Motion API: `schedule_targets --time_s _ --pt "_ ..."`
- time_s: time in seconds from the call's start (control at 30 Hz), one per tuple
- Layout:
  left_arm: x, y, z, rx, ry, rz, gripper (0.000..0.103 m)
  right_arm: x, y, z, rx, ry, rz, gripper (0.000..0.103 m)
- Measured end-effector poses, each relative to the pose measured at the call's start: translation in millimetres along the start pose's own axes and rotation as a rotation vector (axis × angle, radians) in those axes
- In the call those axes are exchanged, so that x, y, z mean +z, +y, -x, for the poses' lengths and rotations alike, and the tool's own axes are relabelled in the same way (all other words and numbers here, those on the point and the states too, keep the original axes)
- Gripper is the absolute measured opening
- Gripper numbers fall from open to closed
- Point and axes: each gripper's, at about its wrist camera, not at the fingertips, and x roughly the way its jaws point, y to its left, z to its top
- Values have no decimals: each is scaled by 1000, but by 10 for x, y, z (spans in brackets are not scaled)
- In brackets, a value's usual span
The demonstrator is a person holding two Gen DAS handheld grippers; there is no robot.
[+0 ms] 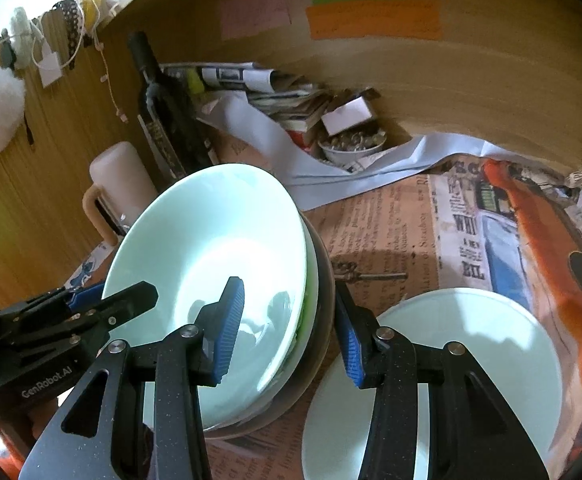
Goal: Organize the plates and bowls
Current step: 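Lift the bowl stack with both tools and carry it over the plate stack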
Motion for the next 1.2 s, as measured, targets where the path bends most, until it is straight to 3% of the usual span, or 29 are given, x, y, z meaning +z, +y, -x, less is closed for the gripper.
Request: schedule_targets --time_s 1.2 --pt "-40 -980 8 -111 -2 -155 38 -279 -745 789 -92 -103 -124 41"
